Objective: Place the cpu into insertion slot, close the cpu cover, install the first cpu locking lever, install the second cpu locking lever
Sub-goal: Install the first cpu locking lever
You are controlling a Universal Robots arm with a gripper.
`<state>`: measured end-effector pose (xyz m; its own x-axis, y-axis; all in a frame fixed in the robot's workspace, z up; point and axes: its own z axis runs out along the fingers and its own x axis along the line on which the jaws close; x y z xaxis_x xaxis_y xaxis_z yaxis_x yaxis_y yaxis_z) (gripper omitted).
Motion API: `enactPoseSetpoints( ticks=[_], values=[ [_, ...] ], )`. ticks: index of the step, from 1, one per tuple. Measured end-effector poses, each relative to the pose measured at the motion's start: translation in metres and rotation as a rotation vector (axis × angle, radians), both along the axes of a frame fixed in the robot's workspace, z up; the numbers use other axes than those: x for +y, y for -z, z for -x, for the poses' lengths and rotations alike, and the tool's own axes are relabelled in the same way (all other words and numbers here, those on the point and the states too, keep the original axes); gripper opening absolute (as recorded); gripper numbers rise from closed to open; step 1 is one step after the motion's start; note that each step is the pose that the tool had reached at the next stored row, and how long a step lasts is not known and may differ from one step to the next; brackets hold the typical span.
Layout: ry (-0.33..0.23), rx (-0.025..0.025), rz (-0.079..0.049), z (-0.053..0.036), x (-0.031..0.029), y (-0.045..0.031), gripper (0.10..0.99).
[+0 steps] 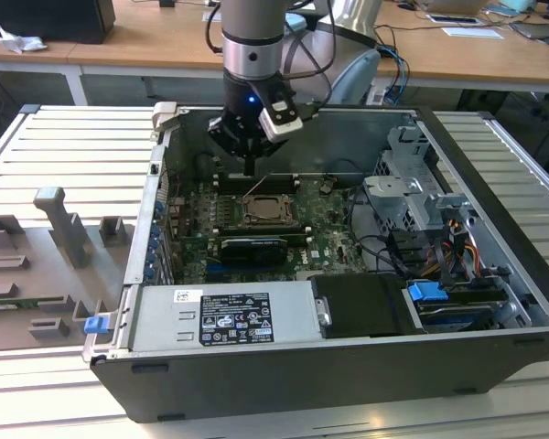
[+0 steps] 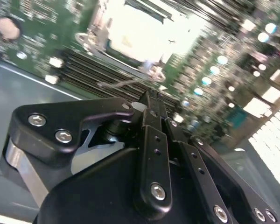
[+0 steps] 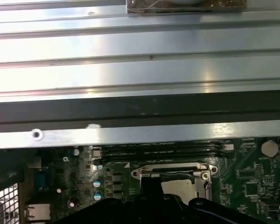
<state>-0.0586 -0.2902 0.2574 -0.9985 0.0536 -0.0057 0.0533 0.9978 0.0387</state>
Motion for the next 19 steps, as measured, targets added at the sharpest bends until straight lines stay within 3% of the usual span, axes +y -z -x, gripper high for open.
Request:
enactPoseSetpoints(
  ticks=[3, 7, 11, 15, 19],
  values=[
    [-0.003, 0.0004, -0.001, -0.0123, 0.0, 0.0017, 0.106],
    [-0.017, 0.0005, -0.028, -0.0132, 0.0, 0.0025, 0.106],
    [-0.107, 0.0018, -0.029, -0.0132, 0.001, 0.0099, 0.106],
    [-0.123, 0.002, -0.029, -0.0136, 0.0039, 0.0161, 0.106],
    [-0.123, 0.0006, -0.051, -0.0186, 0.0037, 0.0204, 0.106]
  ],
)
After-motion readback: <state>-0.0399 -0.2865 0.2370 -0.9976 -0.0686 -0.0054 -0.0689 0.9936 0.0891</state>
